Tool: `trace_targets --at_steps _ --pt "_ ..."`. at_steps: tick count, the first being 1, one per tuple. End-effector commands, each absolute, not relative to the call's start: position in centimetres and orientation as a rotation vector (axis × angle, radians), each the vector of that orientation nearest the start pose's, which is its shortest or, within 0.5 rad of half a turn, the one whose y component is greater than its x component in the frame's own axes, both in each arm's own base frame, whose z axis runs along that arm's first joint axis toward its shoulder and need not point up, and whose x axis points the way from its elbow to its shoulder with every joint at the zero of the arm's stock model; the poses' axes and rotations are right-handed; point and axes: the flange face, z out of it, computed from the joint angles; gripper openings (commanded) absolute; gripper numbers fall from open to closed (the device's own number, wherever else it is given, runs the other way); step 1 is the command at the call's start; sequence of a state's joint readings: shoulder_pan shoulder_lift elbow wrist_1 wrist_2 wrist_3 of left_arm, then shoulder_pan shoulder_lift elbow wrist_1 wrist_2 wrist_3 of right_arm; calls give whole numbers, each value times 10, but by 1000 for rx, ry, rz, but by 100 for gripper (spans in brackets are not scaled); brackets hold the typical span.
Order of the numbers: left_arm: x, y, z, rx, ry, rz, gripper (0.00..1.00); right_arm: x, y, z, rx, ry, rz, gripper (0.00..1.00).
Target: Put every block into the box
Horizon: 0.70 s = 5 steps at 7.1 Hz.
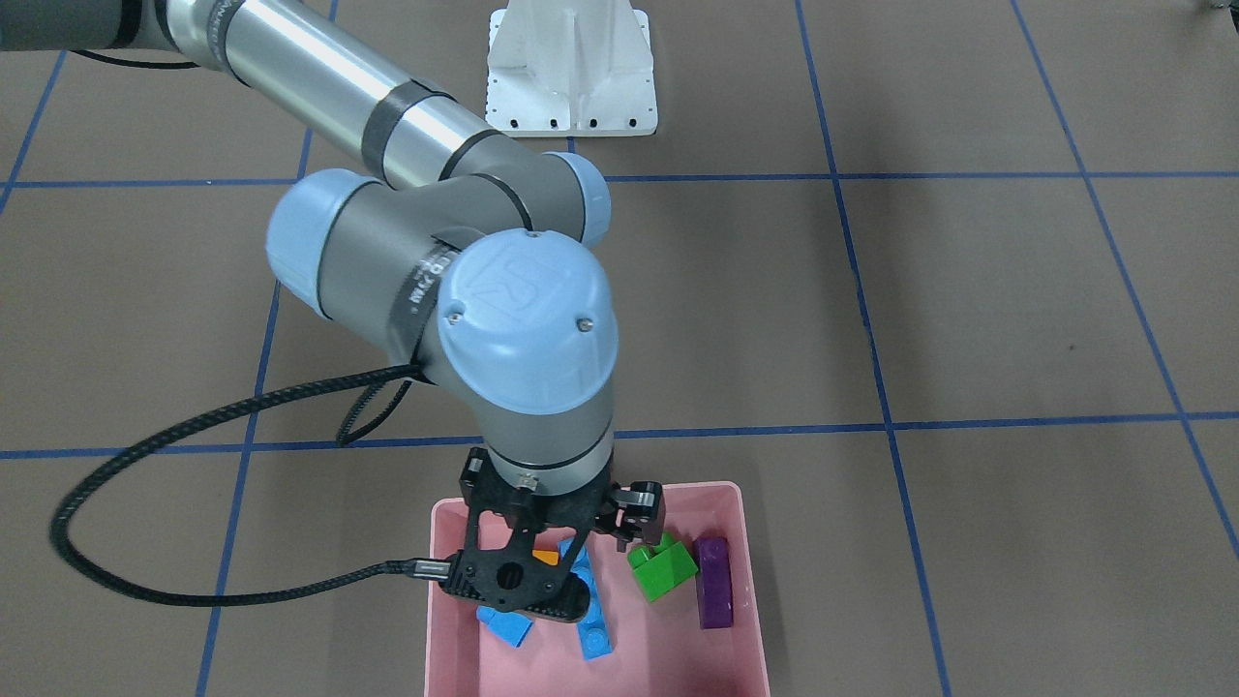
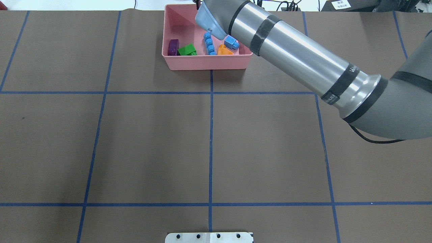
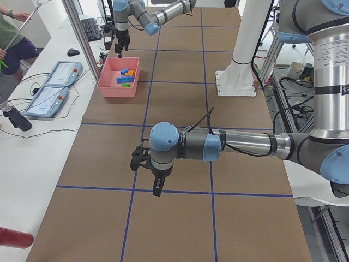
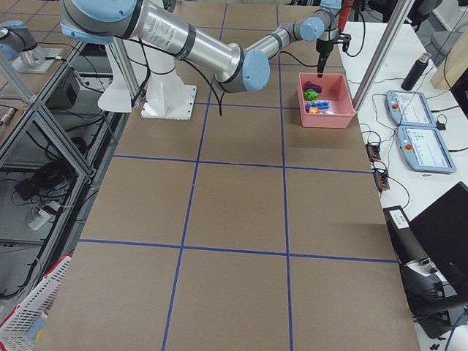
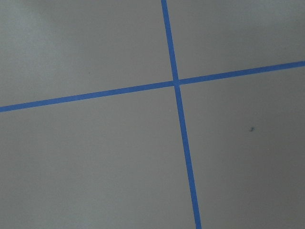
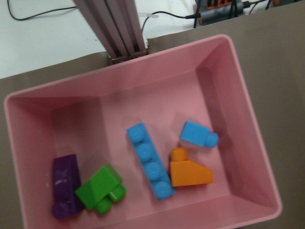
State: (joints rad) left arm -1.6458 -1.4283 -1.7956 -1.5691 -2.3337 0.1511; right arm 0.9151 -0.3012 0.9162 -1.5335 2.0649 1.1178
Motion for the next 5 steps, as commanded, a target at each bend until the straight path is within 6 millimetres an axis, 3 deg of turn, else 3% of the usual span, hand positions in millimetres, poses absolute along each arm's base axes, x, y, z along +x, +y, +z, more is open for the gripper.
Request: trace_targets --at_steps 1,2,4,5 --pt "-97 -430 613 166 748 105 100 -368 -716 137 43 -753 165 100" --pt "-97 -430 612 170 749 108 100 -325 -701 187 68 -749 112 100" --pt "-97 -430 611 186 747 114 100 -203 -658 309 96 -773 -4 100" --pt "-97 -430 611 186 747 114 100 -144 -624 375 112 -747 -67 100"
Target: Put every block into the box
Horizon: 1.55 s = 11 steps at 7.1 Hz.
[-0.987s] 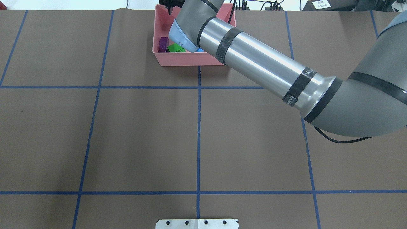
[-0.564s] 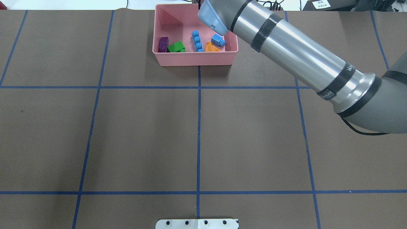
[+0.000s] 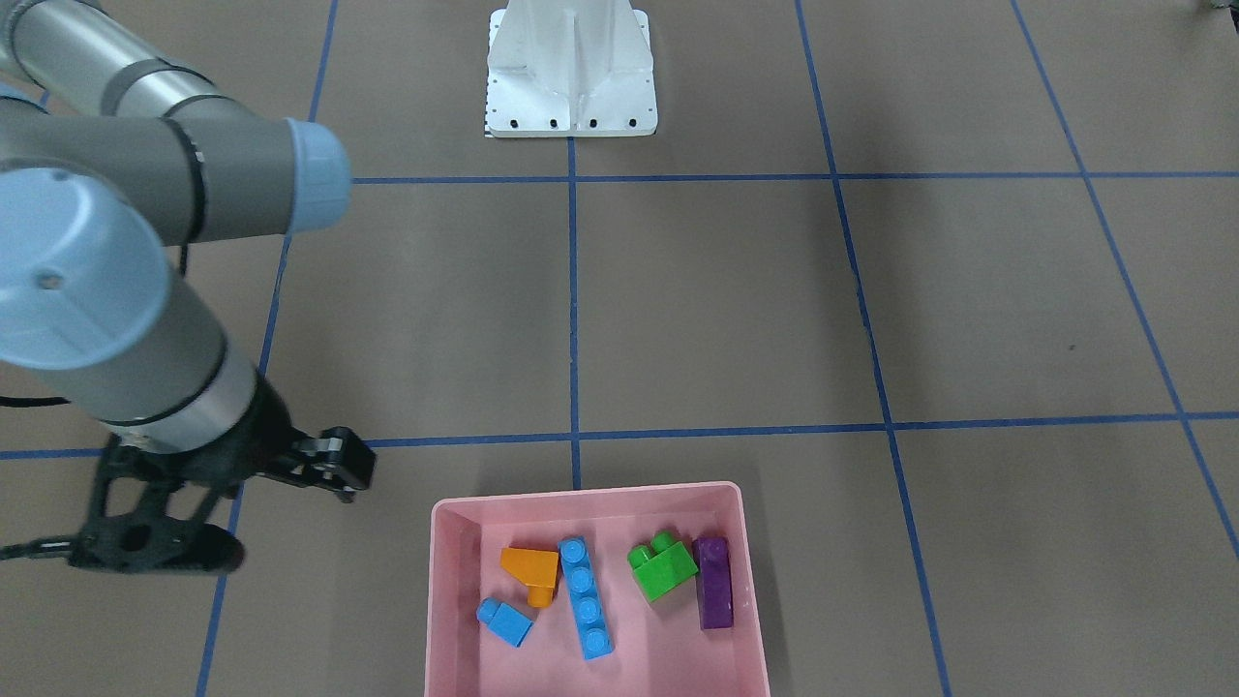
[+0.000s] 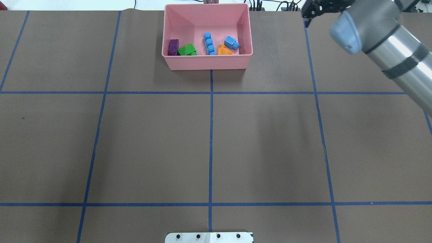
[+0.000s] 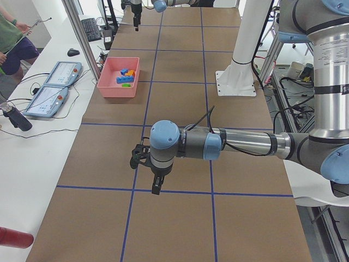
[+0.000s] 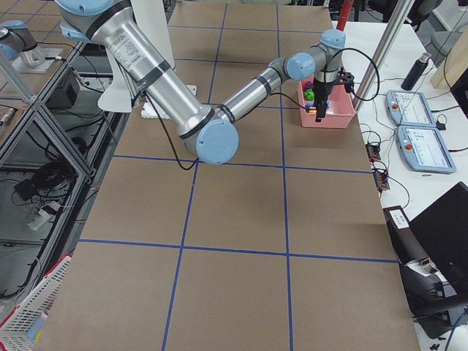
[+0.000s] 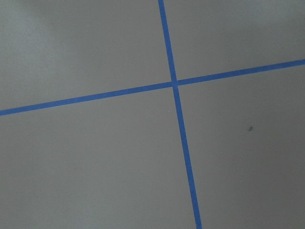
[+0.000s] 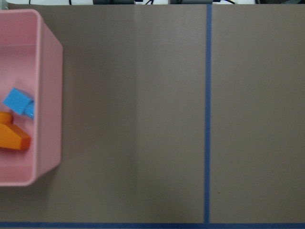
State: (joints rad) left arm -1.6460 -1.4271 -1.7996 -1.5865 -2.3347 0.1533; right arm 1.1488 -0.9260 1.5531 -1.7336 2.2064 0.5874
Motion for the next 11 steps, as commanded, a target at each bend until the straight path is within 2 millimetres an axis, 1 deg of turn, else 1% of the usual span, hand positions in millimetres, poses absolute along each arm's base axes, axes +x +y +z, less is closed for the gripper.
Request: trace_targets --at_steps 1,2,3,4,5,6,7,9,11 --pt "-97 -430 613 183 748 113 100 -94 -591 439 121 -712 -154 100" --pt "-98 -429 612 185 747 112 100 -48 -564 492 113 -689 -207 100" --pt "-98 -429 613 182 748 111 100 -9 -539 530 97 -702 -211 100" --pt "-97 -427 614 180 748 110 100 22 -503 549 92 -715 -178 100" --pt "-97 -427 614 181 749 110 100 38 -465 557 86 -705 -147 100" --pt "-97 -427 616 176 748 109 100 44 -430 573 51 -700 -127 100" --pt "-97 -426 622 165 750 104 100 45 -410 594 2 -697 -109 100" --pt "-98 -426 620 168 749 104 100 46 -406 602 -16 -698 -98 100" --pt "-97 -426 620 165 748 103 100 46 -404 603 -25 -701 -82 100"
